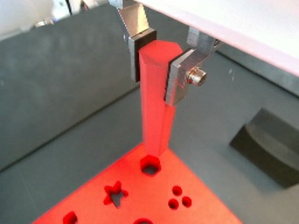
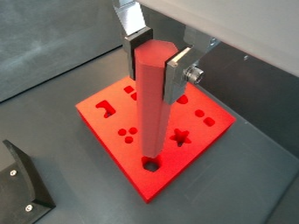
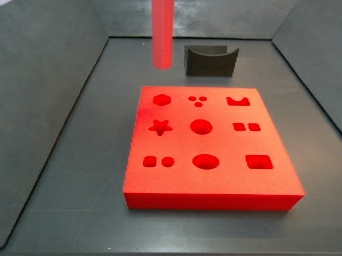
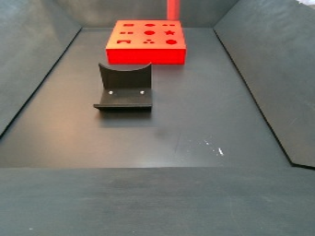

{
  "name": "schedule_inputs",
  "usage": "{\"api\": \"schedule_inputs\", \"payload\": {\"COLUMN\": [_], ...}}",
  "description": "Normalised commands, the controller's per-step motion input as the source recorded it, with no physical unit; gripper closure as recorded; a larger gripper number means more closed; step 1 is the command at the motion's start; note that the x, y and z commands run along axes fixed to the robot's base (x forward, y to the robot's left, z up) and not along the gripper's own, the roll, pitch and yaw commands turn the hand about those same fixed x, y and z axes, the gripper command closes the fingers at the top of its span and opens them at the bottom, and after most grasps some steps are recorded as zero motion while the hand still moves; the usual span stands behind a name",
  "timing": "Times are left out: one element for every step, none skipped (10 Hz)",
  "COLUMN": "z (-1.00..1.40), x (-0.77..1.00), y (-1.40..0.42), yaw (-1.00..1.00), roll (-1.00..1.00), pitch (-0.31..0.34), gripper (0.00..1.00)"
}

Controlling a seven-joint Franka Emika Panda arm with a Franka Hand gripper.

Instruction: Insert the hexagon object.

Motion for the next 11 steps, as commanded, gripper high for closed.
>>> {"api": "schedule_inputs", "payload": {"z": [-0.19,-0.14,-0.16,-0.26,-0.31,-0.33,-0.34,-0.31,-0.32,-0.45,-0.31], "x": [0.39,0.17,0.09,0.1,0.04,0.05,0.05,0.05,0.02,0.0,0.0], "y": [-0.18,-0.08,0.0,0.0,0.0,0.0,-0.01,0.0,0.0,0.0,-0.09], "yaw": [0.0,0.0,0.0,-0.03,-0.02,-0.03,-0.03,-0.02,0.0,0.0,0.0], "roll": [0.05,0.05,0.04,0.01,0.03,0.01,0.02,0.05,0.1,0.13,0.17], "pitch": [0.0,-0.011,0.0,-0.029,-0.044,-0.049,-0.077,-0.073,-0.114,-0.219,-0.199], "gripper": [1.0,1.0,1.0,1.0,1.0,1.0,1.0,1.0,1.0,1.0,1.0]}}
